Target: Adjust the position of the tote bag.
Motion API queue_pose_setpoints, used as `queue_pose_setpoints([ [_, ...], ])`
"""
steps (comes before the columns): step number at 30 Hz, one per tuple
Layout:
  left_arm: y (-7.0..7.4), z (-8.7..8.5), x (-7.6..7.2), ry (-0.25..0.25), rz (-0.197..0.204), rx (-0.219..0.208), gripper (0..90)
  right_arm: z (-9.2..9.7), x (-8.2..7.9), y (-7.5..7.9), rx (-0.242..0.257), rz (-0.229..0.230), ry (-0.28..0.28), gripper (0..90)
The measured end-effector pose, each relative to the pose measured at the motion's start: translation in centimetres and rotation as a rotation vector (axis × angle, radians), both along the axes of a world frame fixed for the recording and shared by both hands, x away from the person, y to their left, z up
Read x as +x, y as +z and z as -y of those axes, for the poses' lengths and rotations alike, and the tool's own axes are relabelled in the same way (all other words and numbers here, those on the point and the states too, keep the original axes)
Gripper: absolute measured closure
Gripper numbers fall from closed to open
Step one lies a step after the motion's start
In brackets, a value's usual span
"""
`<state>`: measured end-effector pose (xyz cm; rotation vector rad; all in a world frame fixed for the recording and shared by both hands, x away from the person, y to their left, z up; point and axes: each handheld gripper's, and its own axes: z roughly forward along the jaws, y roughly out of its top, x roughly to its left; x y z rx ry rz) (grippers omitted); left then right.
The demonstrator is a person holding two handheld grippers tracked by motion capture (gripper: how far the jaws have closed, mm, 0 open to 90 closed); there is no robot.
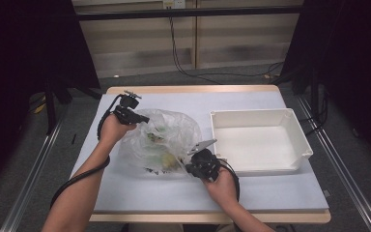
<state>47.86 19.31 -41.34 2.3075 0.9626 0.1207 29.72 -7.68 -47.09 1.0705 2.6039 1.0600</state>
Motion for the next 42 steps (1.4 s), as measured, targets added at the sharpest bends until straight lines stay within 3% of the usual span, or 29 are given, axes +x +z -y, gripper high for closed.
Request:
queue_pose_setpoints([
  [8, -0.2, -0.2, 0.2, 0.013, 0.002, 0.005, 90.0, 0.3, -0.5, -0.3, -0.022, -0.007, -0.002, 89.5],
  [9, -0.3, -0.1, 0.1, 0.042, -0.003, -0.027, 90.0, 0.3, -0.5, -0.4, -0.022, -0.005, -0.002, 89.5],
  [10, -0.3, -0.1, 0.0, 0.039, -0.003, -0.031, 90.0, 0.2, -0.4, -0.4, -0.015, -0.005, -0.004, 87.6],
  [11, -0.1, -0.2, 0.0, 0.009, 0.0, 0.002, 90.0, 0.2, -0.4, -0.3, -0.02, 0.004, -0.005, 85.2],
  [14, 0.1, -0.2, -0.2, 0.002, 0.003, -0.004, 90.0, 0.1, -0.5, 0.1, -0.016, 0.022, -0.007, 80.9],
  [15, 0.3, 0.0, -0.4, 0.027, -0.003, -0.033, 89.9, 0.1, -0.5, 0.6, -0.011, 0.043, -0.024, 75.1],
  [16, 0.5, -0.2, -0.4, -0.001, 0.004, -0.01, 89.8, 0.1, -0.4, 0.8, -0.008, 0.047, -0.028, 73.9],
  [17, 0.6, -0.1, -0.5, -0.004, 0.005, -0.016, 89.4, 0.2, -0.3, 1.1, -0.005, 0.059, -0.025, 73.4],
  [18, 0.6, 0.1, -0.8, 0.034, 0.006, -0.046, 88.0, 0.2, -0.3, 1.3, -0.003, 0.064, -0.027, 73.3],
  [20, 0.8, 0.2, -1.0, 0.025, 0.011, -0.053, 86.8, 0.1, -0.3, 1.7, 0.005, 0.07, -0.029, 72.7],
  [21, 1.0, 0.1, -0.9, 0.0, 0.01, -0.032, 85.3, 0.0, -0.3, 2.0, 0.009, 0.079, -0.027, 72.4],
  [24, 1.2, 0.3, -1.3, 0.028, 0.008, -0.067, 81.7, -0.3, -0.3, 2.4, 0.014, 0.093, -0.025, 71.9],
  [27, 1.4, 0.2, -1.5, 0.024, 0.007, -0.066, 77.8, -0.7, -0.3, 2.6, 0.007, 0.095, -0.012, 70.8],
  [28, 1.7, -0.1, -1.6, -0.025, 0.006, -0.029, 76.1, -0.8, -0.2, 2.6, -0.001, 0.098, -0.006, 70.8],
  [29, 1.8, -0.1, -1.7, -0.037, 0.007, -0.023, 74.5, -0.9, -0.2, 2.6, -0.006, 0.094, -0.006, 70.6],
  [30, 1.8, -0.1, -1.7, -0.037, 0.007, -0.023, 74.3, -0.9, -0.2, 2.6, -0.004, 0.087, -0.011, 69.7],
  [31, 1.8, 0.1, -2.1, -0.011, 0.007, -0.055, 73.4, -1.0, -0.1, 2.6, -0.001, 0.089, -0.008, 68.9],
  [33, 2.1, -0.1, -2.2, -0.045, 0.01, -0.022, 73.8, -1.0, -0.1, 2.7, -0.006, 0.094, -0.009, 66.7],
  [34, 2.0, 0.1, -2.4, -0.013, 0.019, -0.055, 73.8, -0.9, -0.1, 2.8, 0.003, 0.098, -0.01, 65.4],
  [35, 2.0, 0.1, -2.4, -0.013, 0.019, -0.055, 74.3, -0.9, -0.1, 2.8, 0.003, 0.098, -0.01, 65.4],
  [36, 2.2, -0.1, -2.3, -0.049, 0.015, -0.029, 75.1, -0.8, 0.0, 3.1, 0.004, 0.109, -0.017, 62.9],
  [42, 2.2, 0.1, -2.5, -0.05, 0.02, -0.029, 77.7, -1.1, 0.0, 4.1, 0.031, 0.134, -0.026, 56.3],
])
